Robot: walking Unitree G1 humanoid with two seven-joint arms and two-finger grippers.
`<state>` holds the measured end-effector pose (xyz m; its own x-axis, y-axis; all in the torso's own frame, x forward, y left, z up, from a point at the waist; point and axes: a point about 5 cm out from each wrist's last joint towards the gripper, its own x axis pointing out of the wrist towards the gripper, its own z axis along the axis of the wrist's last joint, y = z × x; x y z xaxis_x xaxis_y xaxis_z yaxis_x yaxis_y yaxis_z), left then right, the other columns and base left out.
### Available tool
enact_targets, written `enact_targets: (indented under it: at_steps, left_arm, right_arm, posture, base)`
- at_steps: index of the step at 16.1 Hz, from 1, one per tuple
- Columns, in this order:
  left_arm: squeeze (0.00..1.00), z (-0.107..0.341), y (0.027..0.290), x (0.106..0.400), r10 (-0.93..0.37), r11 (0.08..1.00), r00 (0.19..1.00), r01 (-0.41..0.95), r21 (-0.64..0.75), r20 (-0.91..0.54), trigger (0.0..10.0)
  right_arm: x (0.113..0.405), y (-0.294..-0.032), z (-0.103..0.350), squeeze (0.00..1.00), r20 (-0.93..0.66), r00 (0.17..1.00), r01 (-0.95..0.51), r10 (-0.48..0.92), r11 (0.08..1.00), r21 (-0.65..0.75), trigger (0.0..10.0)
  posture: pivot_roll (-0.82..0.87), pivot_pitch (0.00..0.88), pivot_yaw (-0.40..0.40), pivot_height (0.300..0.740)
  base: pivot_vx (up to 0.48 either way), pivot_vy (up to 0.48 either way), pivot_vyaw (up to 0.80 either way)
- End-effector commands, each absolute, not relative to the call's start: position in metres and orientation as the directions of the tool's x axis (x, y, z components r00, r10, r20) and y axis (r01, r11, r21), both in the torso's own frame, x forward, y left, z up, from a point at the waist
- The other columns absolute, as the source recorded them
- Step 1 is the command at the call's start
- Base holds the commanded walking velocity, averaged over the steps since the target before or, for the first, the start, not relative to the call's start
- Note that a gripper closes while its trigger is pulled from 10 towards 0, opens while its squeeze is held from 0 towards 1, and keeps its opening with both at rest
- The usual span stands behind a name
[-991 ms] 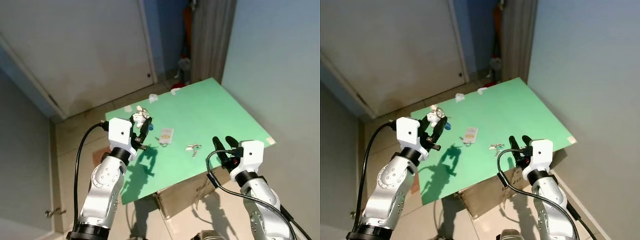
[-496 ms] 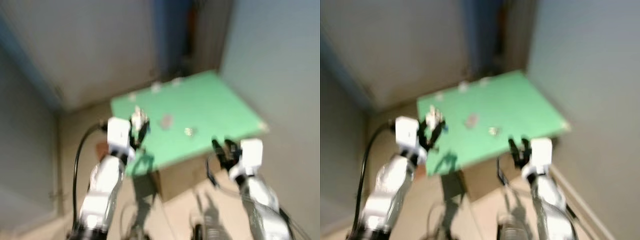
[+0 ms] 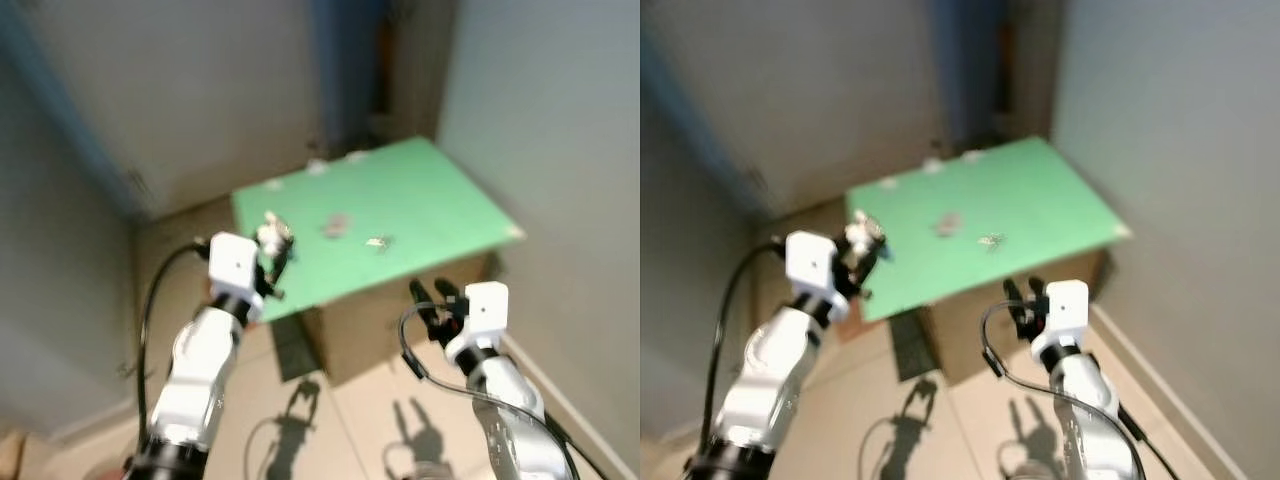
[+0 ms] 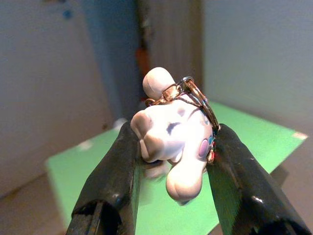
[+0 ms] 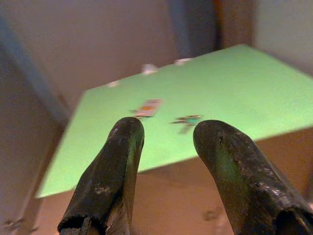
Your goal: Hang keys on a hook
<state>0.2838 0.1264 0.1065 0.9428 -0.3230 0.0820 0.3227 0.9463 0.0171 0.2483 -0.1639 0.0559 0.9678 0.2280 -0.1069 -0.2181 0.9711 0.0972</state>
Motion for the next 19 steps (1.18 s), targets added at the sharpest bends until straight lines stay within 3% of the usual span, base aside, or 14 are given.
enact_targets:
  at_steps: [1, 9, 17, 19]
  left_arm:
    - [0.00, 0.106, 0.119, 0.284, -0.345, 0.939, 0.935, 0.345, 0.019, 0.086, 0.0]
    - [0.00, 0.098, 0.107, 0.276, -0.483, 0.876, 0.875, 0.483, 0.008, 0.020, 0.0]
    - [0.00, 0.103, 0.112, 0.284, -0.572, 0.818, 0.820, 0.572, 0.061, -0.014, 0.0]
    - [0.00, 0.109, 0.110, 0.288, -0.587, 0.808, 0.809, 0.586, 0.063, 0.008, 0.0]
  right_arm:
    - [0.247, -0.170, 0.055, 0.00, -0.121, 0.971, -0.199, 0.208, 0.976, 0.084, 10.0]
    - [0.241, -0.171, 0.053, 0.00, -0.144, 0.965, -0.207, 0.217, 0.975, 0.083, 10.0]
    - [0.236, -0.172, 0.053, 0.00, -0.145, 0.969, -0.191, 0.202, 0.978, 0.086, 10.0]
    - [0.238, -0.172, 0.055, 0.00, -0.135, 0.971, -0.185, 0.195, 0.979, 0.086, 10.0]
  posture:
    - [-0.28, 0.040, 0.145, 0.740]
    - [-0.28, 0.063, 0.146, 0.740]
    - [-0.29, 0.066, 0.165, 0.740]
    - [-0.30, 0.061, 0.169, 0.740]
  base:
    - [0.000, 0.000, -0.70]
    - [0.000, 0.000, -0.68]
    - [0.000, 0.000, -0.68]
    - [0.000, -0.480, -0.68]
